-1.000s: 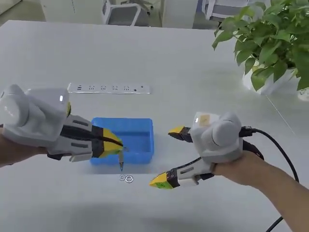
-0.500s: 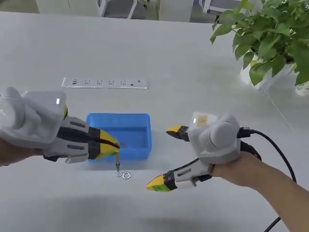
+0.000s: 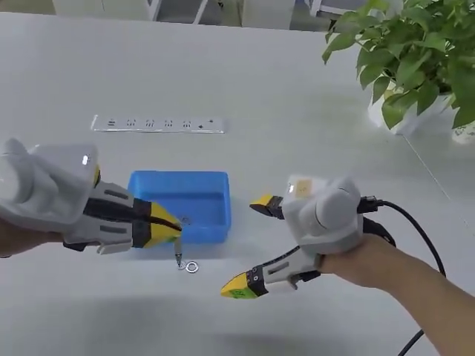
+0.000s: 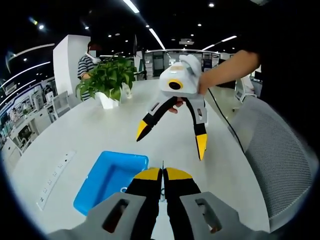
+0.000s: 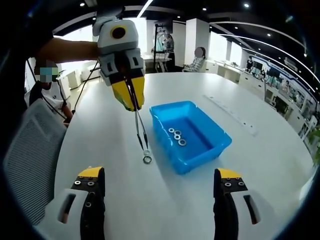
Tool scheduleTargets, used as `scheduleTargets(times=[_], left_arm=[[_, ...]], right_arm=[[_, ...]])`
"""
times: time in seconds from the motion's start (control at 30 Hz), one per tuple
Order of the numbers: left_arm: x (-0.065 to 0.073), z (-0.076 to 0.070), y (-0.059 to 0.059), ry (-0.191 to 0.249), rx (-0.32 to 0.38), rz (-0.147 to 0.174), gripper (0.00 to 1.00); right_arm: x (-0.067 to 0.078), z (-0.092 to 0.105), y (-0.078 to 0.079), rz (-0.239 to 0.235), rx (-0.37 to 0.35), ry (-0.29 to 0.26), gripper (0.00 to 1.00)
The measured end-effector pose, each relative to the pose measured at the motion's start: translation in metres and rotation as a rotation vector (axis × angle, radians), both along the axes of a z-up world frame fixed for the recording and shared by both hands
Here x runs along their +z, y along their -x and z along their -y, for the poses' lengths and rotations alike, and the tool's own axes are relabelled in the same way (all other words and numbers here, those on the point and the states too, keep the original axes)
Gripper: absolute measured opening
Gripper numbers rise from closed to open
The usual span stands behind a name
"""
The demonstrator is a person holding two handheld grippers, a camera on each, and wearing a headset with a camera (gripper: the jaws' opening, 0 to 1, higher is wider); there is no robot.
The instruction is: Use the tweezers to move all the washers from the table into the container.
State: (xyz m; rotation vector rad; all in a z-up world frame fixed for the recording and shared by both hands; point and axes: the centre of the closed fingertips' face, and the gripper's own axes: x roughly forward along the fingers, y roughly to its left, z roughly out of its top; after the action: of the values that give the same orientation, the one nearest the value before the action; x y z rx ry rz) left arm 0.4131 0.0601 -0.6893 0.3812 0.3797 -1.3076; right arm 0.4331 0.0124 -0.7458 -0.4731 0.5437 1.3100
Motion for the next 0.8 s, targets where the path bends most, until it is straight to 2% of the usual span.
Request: scheduleTargets(times=[0.5,0.63,0.8], left_arm=[[-0.01,0.003,0.001,0.001,-0.006,-0.012,0.05],[-0.01,0.002,0.0,0.013,-0.002,-0.021,0.05],[-0.011,0.0,0.0,0.004,-0.008,-0.02,0.05]], right_arm=[[-0.007,0.002,0.003,-0.016,0.001,0.011,0.9],[-0.009,0.0,0.005,-0.021,0.011,0.01,0.89],[-0.007,-0.008,0.01,-0.014,0.038,-0.006,0.85]])
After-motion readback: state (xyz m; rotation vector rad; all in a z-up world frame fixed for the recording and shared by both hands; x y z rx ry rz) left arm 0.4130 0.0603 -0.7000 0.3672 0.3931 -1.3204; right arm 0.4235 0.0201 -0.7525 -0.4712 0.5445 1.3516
